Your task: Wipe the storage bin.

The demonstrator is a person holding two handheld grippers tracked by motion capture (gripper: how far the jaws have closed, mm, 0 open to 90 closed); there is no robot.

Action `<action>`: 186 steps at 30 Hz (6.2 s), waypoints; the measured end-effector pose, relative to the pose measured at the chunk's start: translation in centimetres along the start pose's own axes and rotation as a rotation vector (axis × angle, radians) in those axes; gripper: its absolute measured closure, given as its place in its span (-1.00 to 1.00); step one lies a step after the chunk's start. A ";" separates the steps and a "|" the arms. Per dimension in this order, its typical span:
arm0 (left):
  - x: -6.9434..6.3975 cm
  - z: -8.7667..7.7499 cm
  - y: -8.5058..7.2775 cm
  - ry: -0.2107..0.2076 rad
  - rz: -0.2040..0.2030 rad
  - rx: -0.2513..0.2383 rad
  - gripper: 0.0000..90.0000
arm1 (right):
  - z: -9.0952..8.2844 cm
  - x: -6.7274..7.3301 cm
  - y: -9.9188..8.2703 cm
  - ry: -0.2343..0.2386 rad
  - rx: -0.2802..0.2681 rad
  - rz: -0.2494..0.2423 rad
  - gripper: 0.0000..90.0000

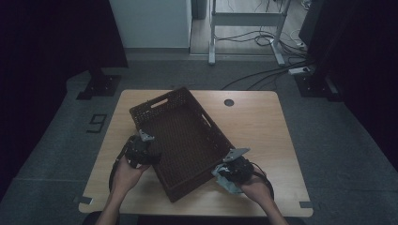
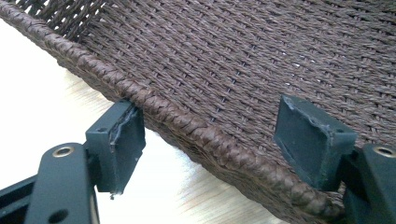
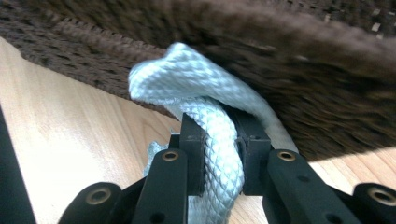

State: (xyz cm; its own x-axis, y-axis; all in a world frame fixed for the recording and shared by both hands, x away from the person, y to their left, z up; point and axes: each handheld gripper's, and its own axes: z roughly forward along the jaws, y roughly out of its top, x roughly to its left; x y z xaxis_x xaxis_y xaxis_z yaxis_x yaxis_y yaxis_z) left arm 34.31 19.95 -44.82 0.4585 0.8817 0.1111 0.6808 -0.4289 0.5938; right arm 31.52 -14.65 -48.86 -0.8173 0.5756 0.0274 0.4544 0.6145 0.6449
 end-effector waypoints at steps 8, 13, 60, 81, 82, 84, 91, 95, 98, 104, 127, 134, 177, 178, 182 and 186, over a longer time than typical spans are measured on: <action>0.0 0.0 0.0 -0.001 0.000 -0.001 -0.45 | -0.7 -1.7 -0.8 -0.060 0.003 0.043 0.67; 0.0 0.0 0.0 -0.001 -0.001 -0.001 -0.45 | -1.3 -2.7 -1.2 -0.088 0.004 0.065 0.67; 0.6 0.1 0.1 -0.042 -0.048 -0.041 -0.51 | 2.1 -4.2 -1.1 -0.196 0.120 0.089 0.66; 0.4 0.1 0.1 -0.036 -0.045 -0.035 -0.50 | 3.5 -0.2 -0.2 -0.061 0.102 -0.004 0.66; 0.4 0.1 0.1 -0.036 -0.045 -0.035 -0.50 | 3.6 0.0 -0.1 -0.056 0.097 -0.007 0.66; 0.4 0.1 0.1 -0.036 -0.045 -0.035 -0.50 | 3.7 0.3 0.0 -0.044 0.095 -0.015 0.65; 0.4 0.1 0.1 -0.036 -0.045 -0.036 -0.50 | 4.0 1.2 0.1 0.015 0.079 -0.042 0.65; 0.4 0.1 0.1 -0.036 -0.045 -0.033 -0.50 | 4.4 2.2 0.5 0.026 0.087 -0.074 0.64; 0.4 0.1 0.1 -0.036 -0.045 -0.033 -0.50 | 4.5 2.4 0.5 0.031 0.086 -0.079 0.64; 0.4 0.1 0.1 -0.033 -0.044 -0.034 -0.49 | 4.7 3.4 0.9 0.060 0.079 -0.096 0.62; 0.2 0.1 0.2 -0.023 -0.050 -0.029 -0.49 | 5.7 6.7 2.0 0.161 0.063 -0.158 0.63; 0.2 0.1 0.2 -0.021 -0.049 -0.027 -0.49 | 6.6 9.2 2.8 0.216 0.062 -0.218 0.63; 0.5 0.1 0.1 -0.034 -0.050 -0.028 -0.49 | 3.5 9.0 2.9 0.245 -0.012 -0.206 0.64; 0.5 0.1 0.1 -0.035 -0.050 -0.028 -0.49 | 3.2 8.7 2.8 0.237 -0.018 -0.198 0.64; 0.5 0.1 0.0 -0.035 -0.049 -0.029 -0.49 | 2.0 7.6 2.4 0.212 -0.036 -0.173 0.64; 0.5 0.1 0.0 -0.036 -0.048 -0.029 -0.49 | 1.3 7.0 2.2 0.195 -0.042 -0.167 0.64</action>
State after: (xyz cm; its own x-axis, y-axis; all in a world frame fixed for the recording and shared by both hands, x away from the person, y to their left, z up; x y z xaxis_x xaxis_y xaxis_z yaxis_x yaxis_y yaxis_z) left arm 34.64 20.37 -44.82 0.4464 0.8932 0.0538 0.6859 -0.3802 0.6205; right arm 27.25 -8.51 -48.25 -0.9346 0.3503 0.0620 0.2954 0.6670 0.6840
